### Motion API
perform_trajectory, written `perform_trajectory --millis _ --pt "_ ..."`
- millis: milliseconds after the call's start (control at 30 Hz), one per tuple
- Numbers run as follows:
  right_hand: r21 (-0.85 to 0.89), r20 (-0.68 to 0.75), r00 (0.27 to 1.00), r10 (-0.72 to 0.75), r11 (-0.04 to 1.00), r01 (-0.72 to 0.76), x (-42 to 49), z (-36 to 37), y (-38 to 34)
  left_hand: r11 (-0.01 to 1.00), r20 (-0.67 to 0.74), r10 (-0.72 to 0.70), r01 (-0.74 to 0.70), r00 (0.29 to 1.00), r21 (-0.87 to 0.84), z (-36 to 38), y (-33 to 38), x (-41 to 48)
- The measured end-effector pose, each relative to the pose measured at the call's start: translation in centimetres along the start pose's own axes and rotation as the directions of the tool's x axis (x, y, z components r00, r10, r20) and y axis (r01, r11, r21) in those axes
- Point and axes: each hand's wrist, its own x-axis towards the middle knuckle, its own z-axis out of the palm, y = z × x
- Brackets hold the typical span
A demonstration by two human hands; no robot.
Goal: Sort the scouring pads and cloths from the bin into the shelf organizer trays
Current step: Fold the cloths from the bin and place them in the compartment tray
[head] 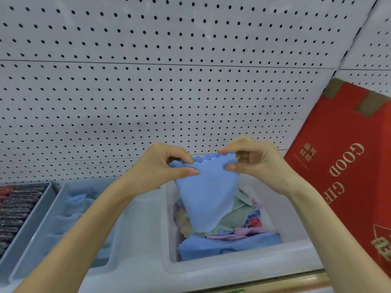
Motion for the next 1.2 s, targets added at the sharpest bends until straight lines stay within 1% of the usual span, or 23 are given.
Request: perform_trajectory --millis 133,333,433,533,667,767,867,1000,1200 --pt "-0.004 -0.003 1.0 0.031 1.0 -0.031 0.3 -0.1 0.3 1.0 -0.036 0.006 -0.005 0.999 0.03 0.1 0.2 0.1" --pt "0.056 -0.06 0.99 0.131 0.99 -0.127 0.6 -0.2 0.4 0.997 -0.028 0.025 -0.023 0.999 0.072 0.2 0.2 0.1" --pt "0.053 -0.083 0.99 0.115 0.992 -0.111 0.7 0.0 0.4 0.996 -0.007 0.03 -0.029 1.0 0.085 0.4 0.2 0.0" --pt "0.018 -0.053 0.994 0.1 0.995 -0.099 0.7 -0.1 0.3 0.994 0.011 0.034 -0.035 0.999 0.101 0.5 0.2 0.0" --pt "-0.057 0.001 0.993 0.115 0.992 -0.115 0.6 -0.4 0.0 0.995 0.019 0.019 -0.021 1.0 0.097 0.4 0.3 0.1" --pt "-0.096 0.016 0.992 0.124 0.988 -0.122 0.5 -0.5 -0.1 0.993 -0.011 -0.002 0.003 1.0 0.119 0.6 0.4 0.1" --pt "-0.108 -0.001 0.991 0.131 0.985 -0.131 0.4 -0.6 0.0 0.992 -0.045 -0.022 0.027 0.999 0.125 0.8 0.7 0.1" --pt "-0.108 -0.024 0.986 0.166 0.98 -0.168 0.2 -0.6 0.0 0.994 -0.084 -0.052 0.06 0.995 0.089 1.3 1.0 -0.1" --pt "-0.1 -0.044 0.965 0.257 0.96 -0.261 -0.2 -0.4 0.5 0.992 -0.114 -0.11 0.116 0.987 0.05 1.9 0.9 -0.4"
